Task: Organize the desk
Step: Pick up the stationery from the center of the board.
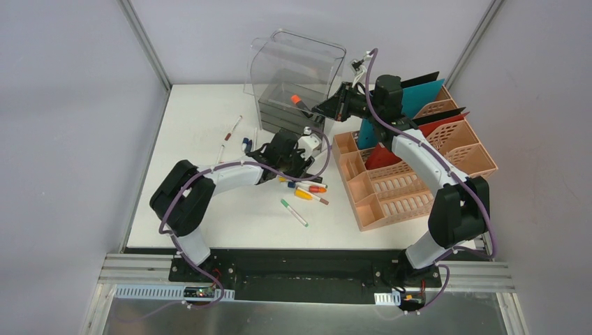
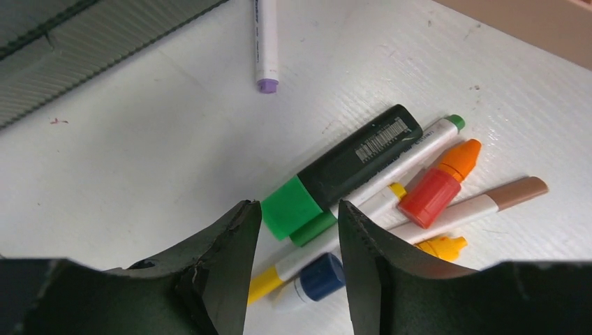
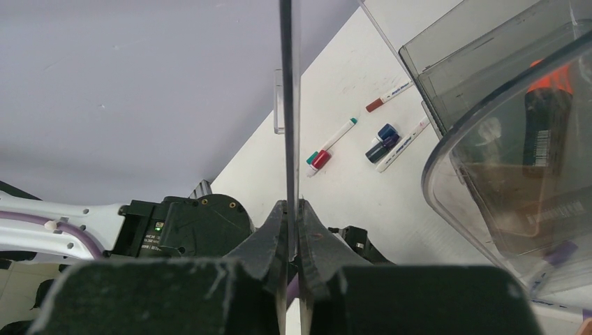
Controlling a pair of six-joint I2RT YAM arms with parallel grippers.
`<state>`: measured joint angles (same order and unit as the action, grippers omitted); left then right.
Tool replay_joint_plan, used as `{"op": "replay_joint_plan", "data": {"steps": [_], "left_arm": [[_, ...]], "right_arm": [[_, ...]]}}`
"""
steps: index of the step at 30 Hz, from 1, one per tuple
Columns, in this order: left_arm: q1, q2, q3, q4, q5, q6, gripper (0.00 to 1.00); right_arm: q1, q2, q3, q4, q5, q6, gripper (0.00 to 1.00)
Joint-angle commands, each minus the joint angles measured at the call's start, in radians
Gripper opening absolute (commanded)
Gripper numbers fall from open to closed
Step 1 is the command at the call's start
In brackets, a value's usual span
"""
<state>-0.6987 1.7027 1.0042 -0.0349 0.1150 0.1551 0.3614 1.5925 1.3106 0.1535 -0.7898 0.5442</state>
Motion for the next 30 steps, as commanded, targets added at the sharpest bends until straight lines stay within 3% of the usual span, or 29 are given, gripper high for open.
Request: {"op": "replay_joint_plan", "data": {"steps": [1,12,30], "left_arm": [[0.007,0.041,0.069,-0.013,0.016,0.137,0.47],[-0.001,0.111,0.119,0.001,0.098,0.259,0.47],[-0.021,0.19,0.178,-0.083,0.075,0.325,0.47]], "right_arm": [[-0.006,-0.065,-0.001,0.032,-0.019,0.008,0.05],[-0.006,-0.059,0.002,0.036,-0.022,0.013,0.05],[-0.005,-0.062,0.001,0.036,-0.02,0.013,0.05]]}}
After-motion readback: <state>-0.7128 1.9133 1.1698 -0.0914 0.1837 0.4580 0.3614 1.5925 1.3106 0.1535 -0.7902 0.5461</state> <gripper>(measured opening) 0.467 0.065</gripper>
